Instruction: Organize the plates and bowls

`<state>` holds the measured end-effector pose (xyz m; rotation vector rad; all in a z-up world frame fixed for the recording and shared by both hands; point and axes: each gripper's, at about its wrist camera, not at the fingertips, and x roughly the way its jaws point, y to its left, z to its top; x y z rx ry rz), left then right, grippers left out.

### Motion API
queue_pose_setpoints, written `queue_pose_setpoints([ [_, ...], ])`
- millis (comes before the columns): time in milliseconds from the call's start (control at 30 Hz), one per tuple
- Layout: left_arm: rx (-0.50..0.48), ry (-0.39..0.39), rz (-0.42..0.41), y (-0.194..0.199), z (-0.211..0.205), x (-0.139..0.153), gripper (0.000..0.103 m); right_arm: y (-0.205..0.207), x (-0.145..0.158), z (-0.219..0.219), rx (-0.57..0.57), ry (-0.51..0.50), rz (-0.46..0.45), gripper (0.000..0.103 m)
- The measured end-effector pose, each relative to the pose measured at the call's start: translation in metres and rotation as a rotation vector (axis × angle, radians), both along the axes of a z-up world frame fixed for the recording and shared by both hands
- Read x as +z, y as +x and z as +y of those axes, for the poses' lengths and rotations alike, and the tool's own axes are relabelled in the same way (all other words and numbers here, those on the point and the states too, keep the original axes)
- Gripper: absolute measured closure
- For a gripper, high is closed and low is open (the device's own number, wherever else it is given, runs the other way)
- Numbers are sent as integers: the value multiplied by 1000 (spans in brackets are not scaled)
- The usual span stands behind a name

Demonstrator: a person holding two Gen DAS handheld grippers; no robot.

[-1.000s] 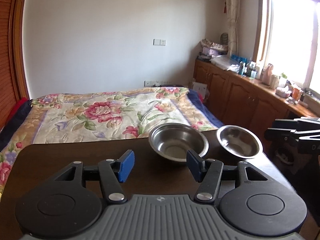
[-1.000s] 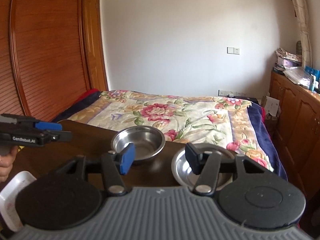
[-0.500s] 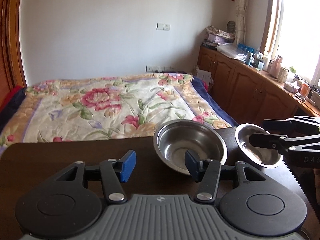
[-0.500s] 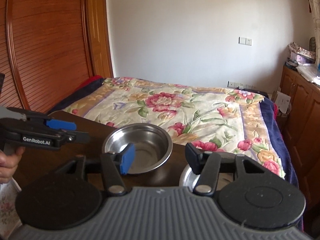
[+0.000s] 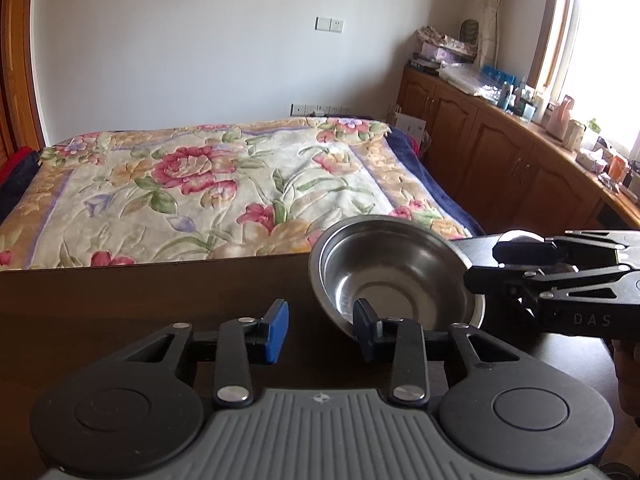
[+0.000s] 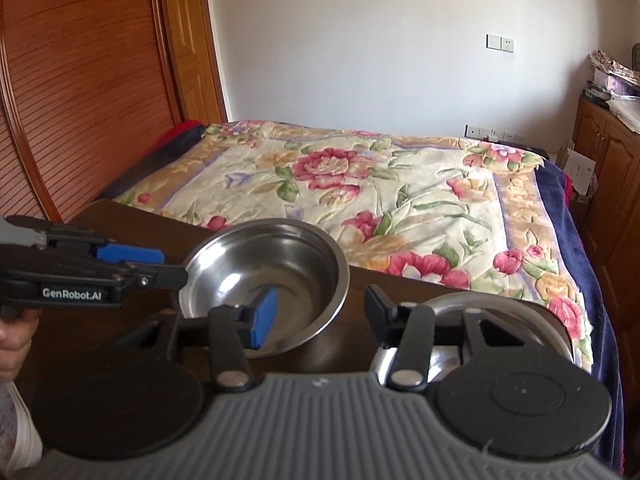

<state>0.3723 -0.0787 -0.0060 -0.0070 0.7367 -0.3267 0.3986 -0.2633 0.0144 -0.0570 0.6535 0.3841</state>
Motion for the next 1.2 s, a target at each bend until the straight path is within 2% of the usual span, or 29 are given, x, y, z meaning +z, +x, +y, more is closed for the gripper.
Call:
queue_pose_setpoints([
  [133, 0, -12, 10, 0, -1, -1, 44, 3, -4, 2, -1, -3, 15, 55],
  [233, -3, -17, 12, 0, -1, -2, 45, 5, -7, 5, 8, -12, 27, 61],
  [300, -8, -23, 14, 0, -2, -2, 50, 6, -8, 8, 17, -19, 35, 66],
  [367, -11, -23, 17, 0, -3, -3, 54, 6, -10, 11, 23, -30, 40, 67],
  [533, -7, -21, 21, 0, -5, -5, 54, 9, -14, 14, 33, -29, 60, 68],
  [867, -1, -22, 42, -3, -1, -8, 59, 6, -12, 14, 40, -6, 77, 82],
  [1200, -20, -50, -7, -23, -2, 21, 60, -10, 12, 3, 27, 24, 21, 85],
])
